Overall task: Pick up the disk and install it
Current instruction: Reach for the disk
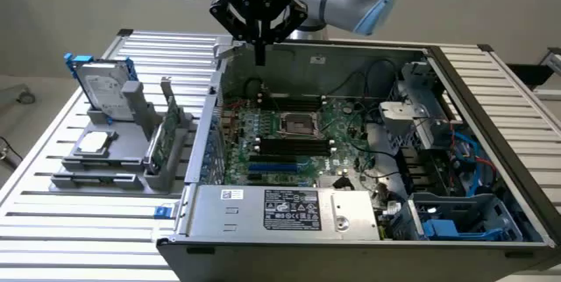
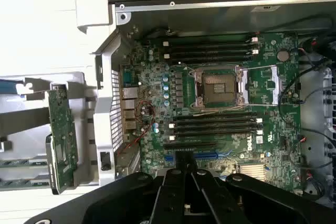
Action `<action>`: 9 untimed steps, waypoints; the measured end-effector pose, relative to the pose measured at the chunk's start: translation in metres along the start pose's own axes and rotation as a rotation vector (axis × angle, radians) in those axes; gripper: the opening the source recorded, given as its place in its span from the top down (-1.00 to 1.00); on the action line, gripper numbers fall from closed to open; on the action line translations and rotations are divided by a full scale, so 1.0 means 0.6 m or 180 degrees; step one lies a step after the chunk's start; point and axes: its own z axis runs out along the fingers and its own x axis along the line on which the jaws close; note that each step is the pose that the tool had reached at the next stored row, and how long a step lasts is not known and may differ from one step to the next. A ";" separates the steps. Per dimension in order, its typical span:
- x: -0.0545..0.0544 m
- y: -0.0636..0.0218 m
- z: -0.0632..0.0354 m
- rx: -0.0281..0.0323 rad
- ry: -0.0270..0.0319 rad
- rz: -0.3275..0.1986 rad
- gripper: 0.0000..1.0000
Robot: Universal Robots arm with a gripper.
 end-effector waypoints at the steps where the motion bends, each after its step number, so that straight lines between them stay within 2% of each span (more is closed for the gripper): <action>1: 0.000 0.000 0.000 0.0000 0.0000 0.0000 0.79; 8: 0.000 0.000 0.000 0.0000 0.0000 0.0000 0.79; 9: 0.002 0.000 0.000 0.0001 0.0006 0.0000 0.79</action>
